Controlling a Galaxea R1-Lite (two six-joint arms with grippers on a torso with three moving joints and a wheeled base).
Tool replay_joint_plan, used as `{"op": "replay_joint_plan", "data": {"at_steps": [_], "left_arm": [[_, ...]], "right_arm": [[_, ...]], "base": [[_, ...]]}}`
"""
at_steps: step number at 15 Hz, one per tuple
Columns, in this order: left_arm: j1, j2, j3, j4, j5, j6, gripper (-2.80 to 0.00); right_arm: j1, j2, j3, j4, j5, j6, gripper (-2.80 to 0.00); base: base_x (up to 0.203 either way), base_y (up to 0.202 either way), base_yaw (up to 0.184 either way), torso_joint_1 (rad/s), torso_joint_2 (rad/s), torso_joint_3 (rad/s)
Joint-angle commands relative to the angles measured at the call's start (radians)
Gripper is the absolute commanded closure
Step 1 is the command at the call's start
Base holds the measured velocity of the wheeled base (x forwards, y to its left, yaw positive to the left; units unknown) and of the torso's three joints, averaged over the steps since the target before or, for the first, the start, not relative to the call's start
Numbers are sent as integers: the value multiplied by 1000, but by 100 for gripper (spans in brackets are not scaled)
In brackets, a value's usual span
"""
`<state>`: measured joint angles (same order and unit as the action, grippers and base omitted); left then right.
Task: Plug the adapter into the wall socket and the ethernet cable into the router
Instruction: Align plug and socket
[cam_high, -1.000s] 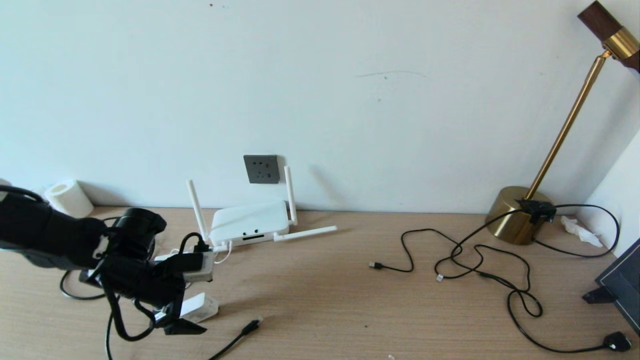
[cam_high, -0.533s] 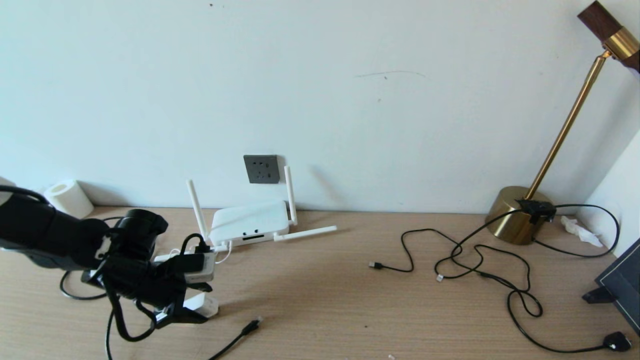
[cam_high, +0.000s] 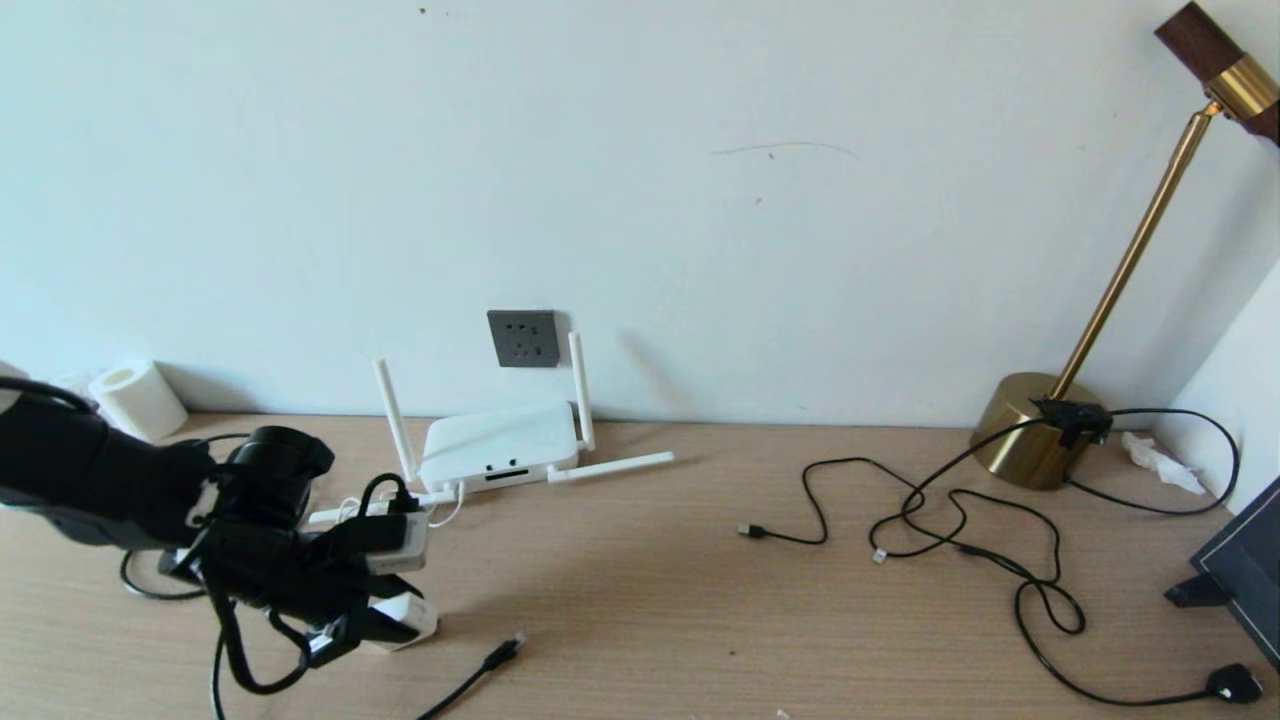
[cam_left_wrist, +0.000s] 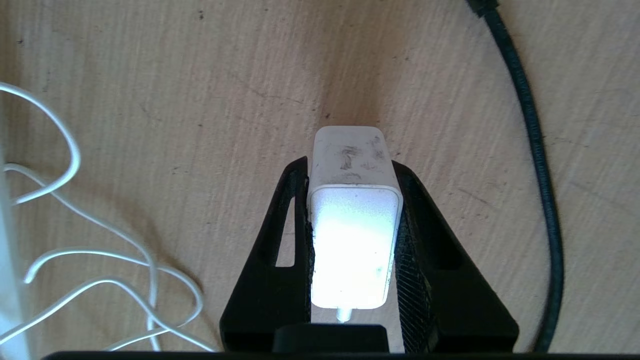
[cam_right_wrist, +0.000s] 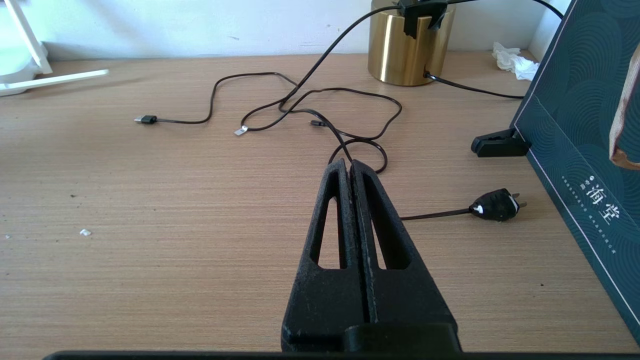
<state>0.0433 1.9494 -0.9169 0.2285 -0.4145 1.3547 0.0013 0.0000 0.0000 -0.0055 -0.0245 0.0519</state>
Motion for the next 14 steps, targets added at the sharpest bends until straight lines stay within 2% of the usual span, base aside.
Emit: {"op": "replay_joint_plan", "data": {"at_steps": [1, 3, 4, 5, 6, 7, 10, 12, 14], "left_arm": [[0, -18, 16, 5, -12, 9, 0], [-7, -43, 4, 5, -74, 6, 0], [-17, -62, -18, 6, -118, -20, 0], [-37, -93, -39, 9, -144, -99, 0], [-65, -125, -60, 10, -158, -212, 0], [-104, -154, -100, 5, -166, -355, 0], [-162, -180, -354, -17, -170, -598, 0], [-179, -191, -506, -32, -150, -780, 0], [-212, -256, -567, -32, -97, -951, 0]], "right_arm": [[0, 2, 0, -1, 0, 0, 0], [0, 2, 0, -1, 0, 0, 0], [0, 2, 0, -1, 0, 0, 0], [0, 2, 0, -1, 0, 0, 0], [0, 2, 0, -1, 0, 0, 0], [0, 2, 0, -1, 0, 0, 0], [0, 2, 0, -1, 0, 0, 0], [0, 2, 0, -1, 0, 0, 0], [0, 2, 0, -1, 0, 0, 0]], "base": [[0, 0, 0, 0, 0, 0], [0, 0, 0, 0, 0, 0], [0, 0, 0, 0, 0, 0], [0, 0, 0, 0, 0, 0], [0, 0, 0, 0, 0, 0], [0, 0, 0, 0, 0, 0], [0, 0, 0, 0, 0, 0], [0, 0, 0, 0, 0, 0], [0, 0, 0, 0, 0, 0]]}}
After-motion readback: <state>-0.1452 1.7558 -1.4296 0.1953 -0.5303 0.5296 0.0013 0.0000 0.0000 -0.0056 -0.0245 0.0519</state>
